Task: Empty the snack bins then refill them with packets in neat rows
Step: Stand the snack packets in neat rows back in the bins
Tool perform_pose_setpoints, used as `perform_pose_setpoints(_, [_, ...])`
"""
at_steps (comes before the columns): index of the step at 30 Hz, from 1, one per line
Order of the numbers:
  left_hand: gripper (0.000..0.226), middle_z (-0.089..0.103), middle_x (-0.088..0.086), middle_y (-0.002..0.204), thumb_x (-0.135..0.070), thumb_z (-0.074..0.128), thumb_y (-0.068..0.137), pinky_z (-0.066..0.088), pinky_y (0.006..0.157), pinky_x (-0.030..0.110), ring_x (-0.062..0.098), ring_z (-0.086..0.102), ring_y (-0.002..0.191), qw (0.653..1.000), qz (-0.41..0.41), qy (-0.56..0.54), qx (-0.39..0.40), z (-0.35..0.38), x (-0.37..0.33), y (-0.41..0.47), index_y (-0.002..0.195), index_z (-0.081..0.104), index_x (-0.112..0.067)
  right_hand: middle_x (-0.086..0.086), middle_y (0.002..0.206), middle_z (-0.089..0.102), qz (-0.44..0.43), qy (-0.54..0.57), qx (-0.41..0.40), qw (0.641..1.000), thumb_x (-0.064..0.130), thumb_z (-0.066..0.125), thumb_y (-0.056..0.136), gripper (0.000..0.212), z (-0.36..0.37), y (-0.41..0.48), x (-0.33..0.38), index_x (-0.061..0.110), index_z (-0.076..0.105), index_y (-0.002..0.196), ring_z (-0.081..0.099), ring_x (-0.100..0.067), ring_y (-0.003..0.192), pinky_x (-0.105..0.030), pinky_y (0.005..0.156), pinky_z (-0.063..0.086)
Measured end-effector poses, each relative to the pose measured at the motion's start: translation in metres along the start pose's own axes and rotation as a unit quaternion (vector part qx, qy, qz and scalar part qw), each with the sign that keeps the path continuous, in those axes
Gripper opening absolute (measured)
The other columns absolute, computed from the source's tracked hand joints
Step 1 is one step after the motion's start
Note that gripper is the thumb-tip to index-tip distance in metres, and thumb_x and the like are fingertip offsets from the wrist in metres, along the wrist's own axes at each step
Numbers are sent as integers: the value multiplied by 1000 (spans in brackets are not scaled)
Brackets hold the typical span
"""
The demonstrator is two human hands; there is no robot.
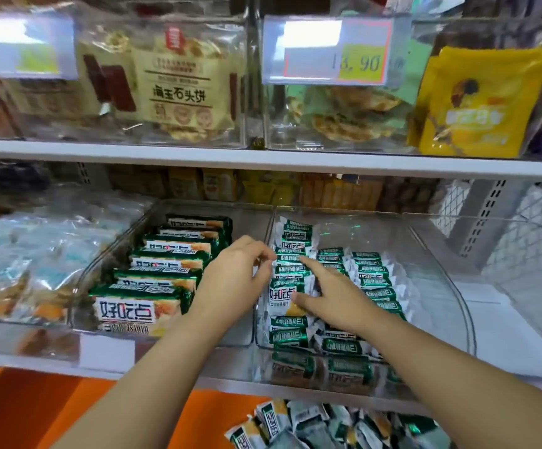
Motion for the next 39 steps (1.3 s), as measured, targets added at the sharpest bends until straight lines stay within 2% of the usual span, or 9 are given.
perform_pose_setpoints(3, [14,60,-4,101,-17,57,92,48,79,33,19,58,95,999,21,31,-9,-5,-7,-7,102,66,-17,0,148,31,3,-15,-39,999,59,58,85,84,-14,-15,6,44,6,149,45,-23,125,-36,88,45])
perform_pose_setpoints(6, [18,62,0,101,-19,51,90,51,76,36,23,60,92,993,100,56,-26,-13,-28,-22,99,66,-17,8,138,43,-53,10,-152,987,47,62,87,64,-32,-49,12,36,33,143,46,-14,121,-32,90,43])
perform_pose_setpoints(8, [22,62,0,98,-21,46,88,50,72,35,22,61,86,981,182,71,-8,-11,-47,-40,97,66,-16,12,109,58,-163,23,-237,957,29,64,88,33,-41,-83,18,23,60,120,52,-2,98,-26,84,47])
perform_pose_setpoints(11, [21,64,2,94,-16,48,86,46,68,33,23,60,79,951,294,84,35,8,-68,-79,94,67,-15,7,80,65,-291,5,-277,916,19,60,84,11,-40,-137,10,12,69,87,55,-1,73,-13,70,45])
perform_pose_setpoints(16, [24,65,5,99,-17,46,86,52,60,35,30,64,80,902,345,98,238,71,-68,-148,101,66,-16,6,71,65,-290,-65,-153,943,24,56,84,15,2,-177,-40,15,67,80,56,-8,62,-16,61,47])
perform_pose_setpoints(21, [44,38,2,145,-30,44,100,45,97,41,26,44,129,837,160,159,499,147,-37,-187,143,37,-25,2,114,60,-98,-195,157,963,34,54,93,28,75,-173,-123,23,57,119,57,-16,100,-29,78,46])
perform_pose_setpoints(27, [64,24,8,154,-32,51,96,41,103,43,29,35,136,812,64,147,561,218,5,-205,151,19,-25,-14,143,34,161,-129,220,953,42,73,79,90,116,-174,-236,27,19,150,43,-30,126,-29,98,39])
perform_pose_setpoints(35, [89,-2,8,158,-55,58,87,41,100,58,41,18,142,814,-47,145,561,295,17,-228,151,-3,-38,-13,160,1,219,-77,285,930,52,76,71,117,170,-158,-284,34,-7,151,23,-34,142,-38,111,31])
perform_pose_setpoints(39, [97,-3,2,159,-65,63,77,29,103,68,38,7,145,769,-31,156,619,315,11,-241,150,3,-43,-13,157,21,204,-141,322,914,51,77,70,113,179,-158,-290,35,-1,151,45,-32,129,-37,101,43])
Point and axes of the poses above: each hand's wrist, its own y-axis towards the middle knuckle, its own z-axis out of the palm, x = y × z, the point moved 5 cm from there along y, towards the middle knuckle
